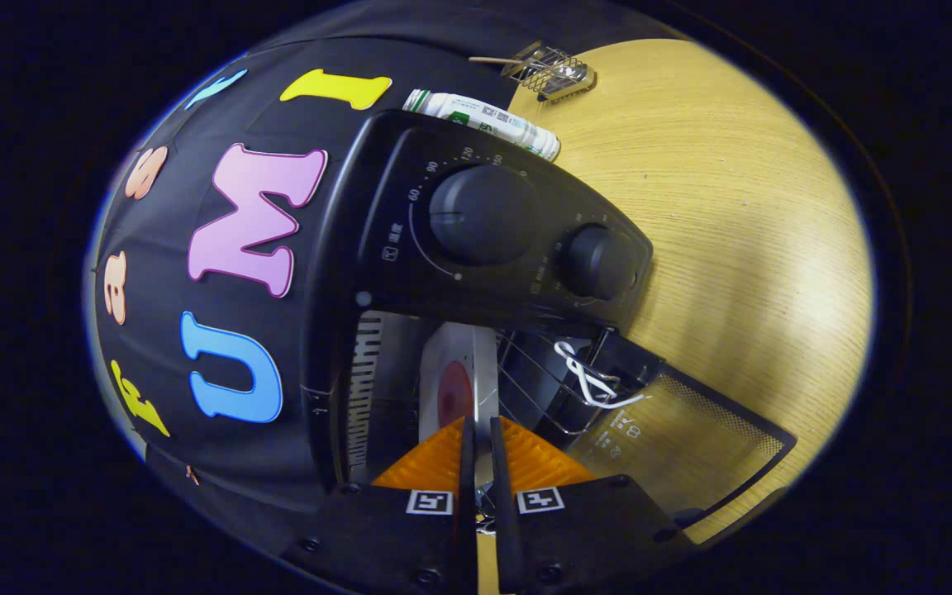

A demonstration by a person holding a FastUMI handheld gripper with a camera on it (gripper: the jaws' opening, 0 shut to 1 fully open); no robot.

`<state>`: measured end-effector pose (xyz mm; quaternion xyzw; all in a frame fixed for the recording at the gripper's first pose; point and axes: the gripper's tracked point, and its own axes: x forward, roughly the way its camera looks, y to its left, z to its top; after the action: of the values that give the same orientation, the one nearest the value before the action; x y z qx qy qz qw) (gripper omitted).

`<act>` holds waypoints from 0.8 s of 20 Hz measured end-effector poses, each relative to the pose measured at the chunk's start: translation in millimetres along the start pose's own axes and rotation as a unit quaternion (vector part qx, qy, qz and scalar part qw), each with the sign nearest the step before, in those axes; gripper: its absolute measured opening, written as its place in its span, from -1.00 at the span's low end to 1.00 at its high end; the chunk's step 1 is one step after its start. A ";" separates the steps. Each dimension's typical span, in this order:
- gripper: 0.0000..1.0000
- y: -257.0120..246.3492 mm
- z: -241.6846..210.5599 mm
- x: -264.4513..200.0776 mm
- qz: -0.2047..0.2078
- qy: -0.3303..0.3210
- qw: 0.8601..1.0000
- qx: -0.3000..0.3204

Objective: Open the toaster oven, put the food inside, and close the toaster oven door.

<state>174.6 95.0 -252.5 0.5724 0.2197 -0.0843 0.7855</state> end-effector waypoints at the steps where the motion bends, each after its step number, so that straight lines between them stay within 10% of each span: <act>1: -0.64 1.8 0.3 -3.0 0.007 0.008 1.000 -0.011; 6: -0.01 6.2 -12.2 -61.8 0.044 0.069 0.992 -0.095; 9: 0.95 7.7 5.1 -107.3 0.062 0.060 0.980 -0.180; 16: 0.97 -30.0 41.6 -163.0 0.021 0.044 0.951 -0.304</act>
<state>28.4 26.7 -196.1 0.3138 0.2570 0.0280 0.9136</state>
